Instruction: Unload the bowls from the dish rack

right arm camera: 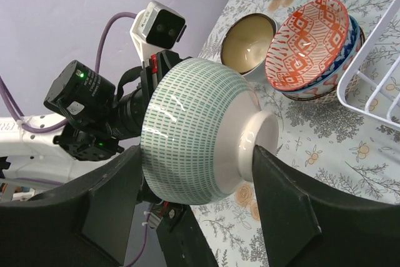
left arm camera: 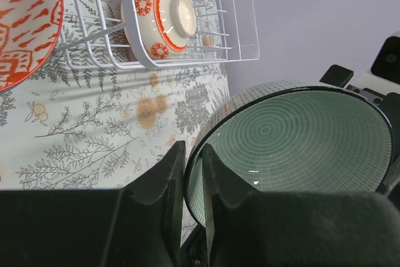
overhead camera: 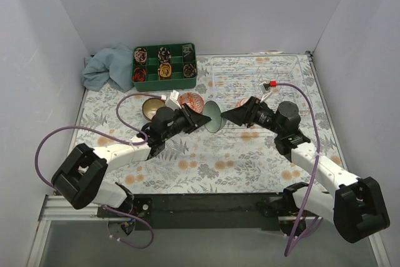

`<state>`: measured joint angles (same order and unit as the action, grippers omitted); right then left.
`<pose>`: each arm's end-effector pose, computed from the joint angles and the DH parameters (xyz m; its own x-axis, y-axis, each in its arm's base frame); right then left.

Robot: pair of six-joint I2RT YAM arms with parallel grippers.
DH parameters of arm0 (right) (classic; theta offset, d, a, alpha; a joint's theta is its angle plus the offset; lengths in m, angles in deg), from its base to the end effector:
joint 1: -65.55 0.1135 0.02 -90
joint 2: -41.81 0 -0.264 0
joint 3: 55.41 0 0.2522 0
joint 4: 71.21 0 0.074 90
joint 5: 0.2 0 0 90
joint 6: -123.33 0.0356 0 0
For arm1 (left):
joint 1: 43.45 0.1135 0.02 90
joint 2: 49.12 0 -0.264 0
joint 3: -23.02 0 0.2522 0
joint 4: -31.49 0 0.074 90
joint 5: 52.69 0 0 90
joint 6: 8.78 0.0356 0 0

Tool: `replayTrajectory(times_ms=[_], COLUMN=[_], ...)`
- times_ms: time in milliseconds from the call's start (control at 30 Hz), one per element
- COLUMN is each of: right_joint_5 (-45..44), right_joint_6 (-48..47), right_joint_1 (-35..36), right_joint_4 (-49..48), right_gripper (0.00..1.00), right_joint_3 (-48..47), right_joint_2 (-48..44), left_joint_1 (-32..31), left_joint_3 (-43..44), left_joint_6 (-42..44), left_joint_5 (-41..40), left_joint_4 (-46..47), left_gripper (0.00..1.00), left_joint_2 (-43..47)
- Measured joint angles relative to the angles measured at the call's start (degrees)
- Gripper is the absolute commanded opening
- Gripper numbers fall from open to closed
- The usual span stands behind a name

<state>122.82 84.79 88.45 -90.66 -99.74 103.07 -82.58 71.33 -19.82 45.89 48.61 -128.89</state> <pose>0.2118 0.1105 0.2761 -0.6222 0.4491 -0.6412 -0.5474 0.3359 0.7665 0.2247 -0.1897 0.2146 -0.6857 -0.6932 0.2218 -0.3295 0.0240 -0.9438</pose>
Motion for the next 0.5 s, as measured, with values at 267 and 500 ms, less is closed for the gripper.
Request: replayTrajectory(times_ms=[267, 500], right_joint_5=[1.5, -1.9], right_joint_6=[-1.3, -8.5], right_joint_1=[0.8, -1.0], right_joint_4=[-0.1, 4.9], right_gripper=[0.77, 0.82], right_joint_3=[0.5, 0.5], right_joint_2=[-0.8, -2.8], left_joint_1=[-0.8, 0.3], left_joint_3=[1.0, 5.5], left_joint_6=[7.5, 15.6], left_joint_5=[-4.8, -15.2], left_joint_4=[-11.1, -25.6], left_gripper=[0.0, 0.0], left_joint_2=[7.6, 12.0])
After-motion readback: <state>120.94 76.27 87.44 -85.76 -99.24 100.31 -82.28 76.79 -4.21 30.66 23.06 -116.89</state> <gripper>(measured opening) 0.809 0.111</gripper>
